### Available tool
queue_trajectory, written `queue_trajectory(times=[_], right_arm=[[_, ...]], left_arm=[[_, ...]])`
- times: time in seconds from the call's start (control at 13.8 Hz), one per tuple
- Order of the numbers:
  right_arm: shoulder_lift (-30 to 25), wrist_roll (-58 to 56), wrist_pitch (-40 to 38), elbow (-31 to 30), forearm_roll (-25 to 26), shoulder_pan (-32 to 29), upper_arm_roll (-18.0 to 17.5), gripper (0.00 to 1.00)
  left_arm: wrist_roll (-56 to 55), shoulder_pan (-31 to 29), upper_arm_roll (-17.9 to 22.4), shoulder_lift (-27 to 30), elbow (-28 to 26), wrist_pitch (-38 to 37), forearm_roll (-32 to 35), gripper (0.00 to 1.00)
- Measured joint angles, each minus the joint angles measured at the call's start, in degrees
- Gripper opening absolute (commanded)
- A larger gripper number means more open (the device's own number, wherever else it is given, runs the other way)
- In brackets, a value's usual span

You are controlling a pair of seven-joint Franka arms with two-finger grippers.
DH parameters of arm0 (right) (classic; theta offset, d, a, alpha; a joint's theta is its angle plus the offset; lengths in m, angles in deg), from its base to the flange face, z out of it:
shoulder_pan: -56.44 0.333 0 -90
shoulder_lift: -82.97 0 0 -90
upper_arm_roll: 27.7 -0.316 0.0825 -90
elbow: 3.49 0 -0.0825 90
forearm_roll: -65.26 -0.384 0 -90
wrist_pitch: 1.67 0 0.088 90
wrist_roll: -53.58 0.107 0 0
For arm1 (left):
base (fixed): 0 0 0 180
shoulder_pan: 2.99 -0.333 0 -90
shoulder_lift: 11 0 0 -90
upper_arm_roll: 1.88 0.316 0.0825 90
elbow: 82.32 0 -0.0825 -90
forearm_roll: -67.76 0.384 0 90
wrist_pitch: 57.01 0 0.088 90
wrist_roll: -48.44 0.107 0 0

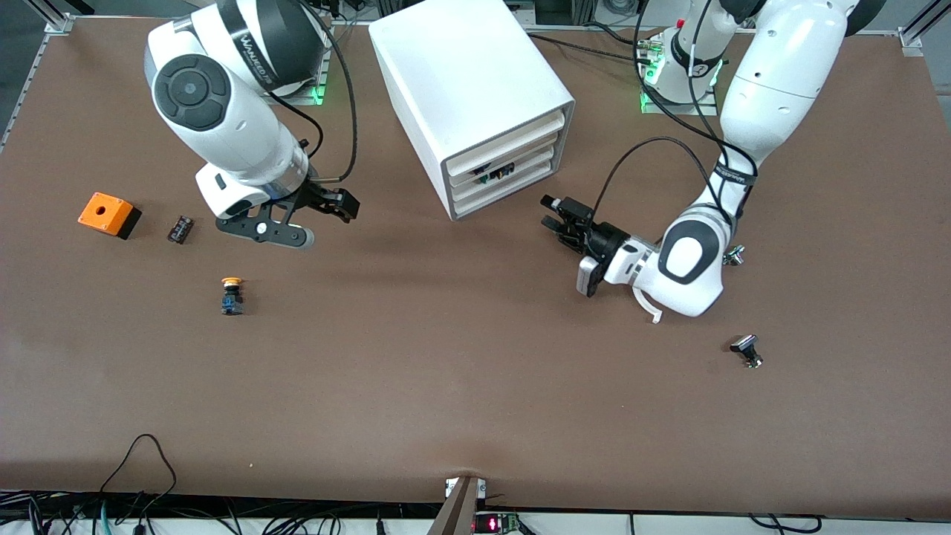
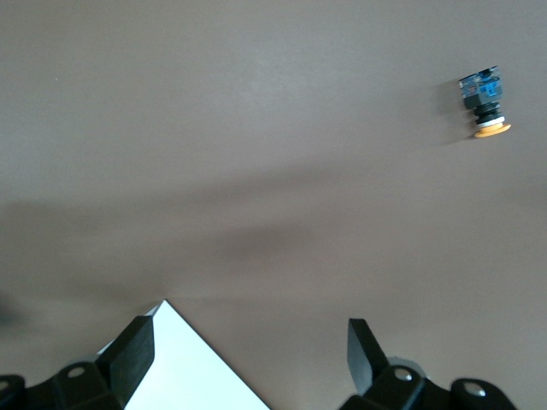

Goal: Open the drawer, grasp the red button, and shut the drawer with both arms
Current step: 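Grasp the white drawer's handle with the left gripper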

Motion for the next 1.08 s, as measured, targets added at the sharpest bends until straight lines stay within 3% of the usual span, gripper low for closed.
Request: queue_trajectory(times=[0.29,0.65,1.08], right_arm=[[1.4,2.2,0.3,2.2,0.0,1.6,0.0,1.0],[1.5,3.6,0.3,2.7,0.0,2.2,0.0,1.0],[1.5,3.7,0.3,2.7,0.0,2.2,0.0,1.0]], left_arm=[[2.3,-0.6,0.0,2.5,-6.0,-0.8,-0.8,0.61],[2.3,0.0,-1.8,6.9,-11.1,-1.3,-0.8,0.61],[2.5,1.9,-1.8,7.5,-14.1,0.7,-0.8,0.61]])
